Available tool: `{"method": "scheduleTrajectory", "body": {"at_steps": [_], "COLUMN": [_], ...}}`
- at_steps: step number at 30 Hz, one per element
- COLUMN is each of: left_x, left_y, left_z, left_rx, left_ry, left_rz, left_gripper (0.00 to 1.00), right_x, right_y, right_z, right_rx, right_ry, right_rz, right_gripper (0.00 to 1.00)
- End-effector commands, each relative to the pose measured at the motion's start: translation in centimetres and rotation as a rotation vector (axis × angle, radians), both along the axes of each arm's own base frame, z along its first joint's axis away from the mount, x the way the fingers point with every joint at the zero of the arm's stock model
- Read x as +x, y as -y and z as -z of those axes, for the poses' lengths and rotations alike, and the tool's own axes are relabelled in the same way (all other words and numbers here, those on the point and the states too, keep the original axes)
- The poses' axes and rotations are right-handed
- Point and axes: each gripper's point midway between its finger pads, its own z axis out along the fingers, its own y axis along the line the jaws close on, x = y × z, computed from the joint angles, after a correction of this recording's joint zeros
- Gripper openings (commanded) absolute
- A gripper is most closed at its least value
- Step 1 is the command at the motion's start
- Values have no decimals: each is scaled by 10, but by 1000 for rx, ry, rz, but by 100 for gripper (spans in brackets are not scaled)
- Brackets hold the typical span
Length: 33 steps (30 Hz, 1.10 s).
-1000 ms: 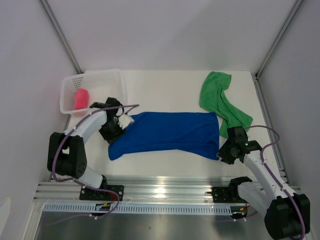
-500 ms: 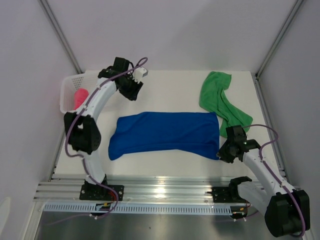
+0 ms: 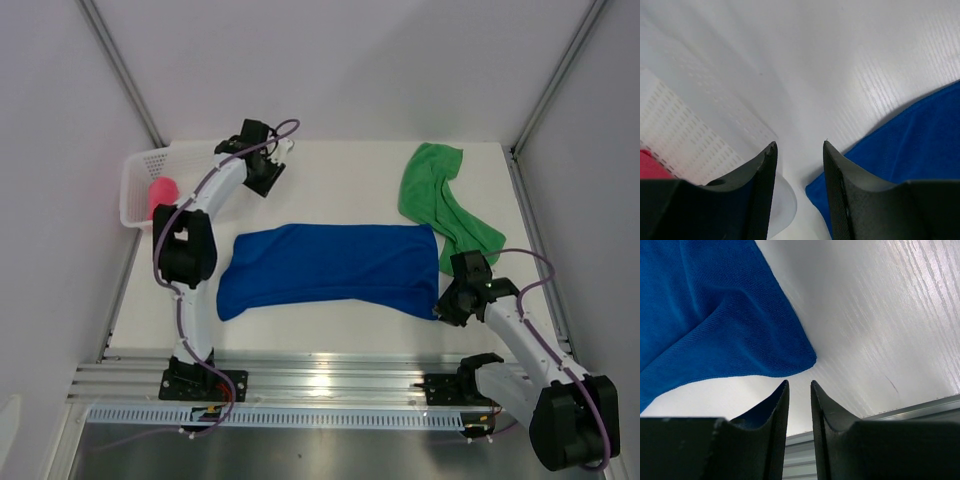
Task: Roll the towels
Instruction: Flatten the towel
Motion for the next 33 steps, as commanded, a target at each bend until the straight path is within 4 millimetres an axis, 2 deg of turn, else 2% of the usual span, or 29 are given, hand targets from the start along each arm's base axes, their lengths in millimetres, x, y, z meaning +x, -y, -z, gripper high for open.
{"method": "scheduleTrajectory", "body": {"at_steps": [1,2,3,4,5,7,9,11,15,19,22,25,27,28,30,31,32,33], "left_x": [-7,-15,-18,-26,-27,-23,-22,-22,-24,-26,-27,-30,-30,-40,-45,-58,-61,-71], "left_y": [6,8,9,8,5,-9,-26,-31,-34,-46,-50,-60,-63,-66,-64,-67,-66,-71], "left_z": [-55,-53,-59,-54,-71,-81,-73,-65,-30,-10,-4,5,2,5,3,18,10,19], "left_rx": [-20,-23,-27,-27,-30,22,85,113,152,188,187,233,248,257,262,273,272,299], "left_ry": [130,122,137,129,177,230,226,202,107,50,34,27,44,34,46,14,37,15], "left_rz": [47,55,59,55,40,-13,-62,-74,-71,-92,-82,-75,-57,-43,19,50,73,119], "left_gripper": [45,45,45,47,47,49,51,52,54,55,55,46,38,36,33,32,30,25], "right_x": [6,7,7,7,7,7,8,8,8,8,8,8,8,8,8,9,9,9], "right_y": [1,1,1,1,1,0,0,1,0,0,0,0,0,0,0,1,1,1], "right_z": [0,1,2,4,5,6,7,8,7,5,6,6,7,6,6,6,6,6], "right_rx": [-21,-22,-22,-26,-29,-28,-29,-30,-28,-26,-26,-26,-25,-25,-26,-26,-28,-28], "right_ry": [5,6,0,-9,-13,-15,-15,-17,-14,-3,-2,-5,-7,-5,-3,0,0,2], "right_rz": [-11,-15,-21,-25,-28,-35,-38,-36,-38,-36,-36,-38,-38,-37,-38,-36,-37,-37], "right_gripper": [27,26,26,27,27,27,26,27,27,27,27,27,27,27,27,27,27,27]}}
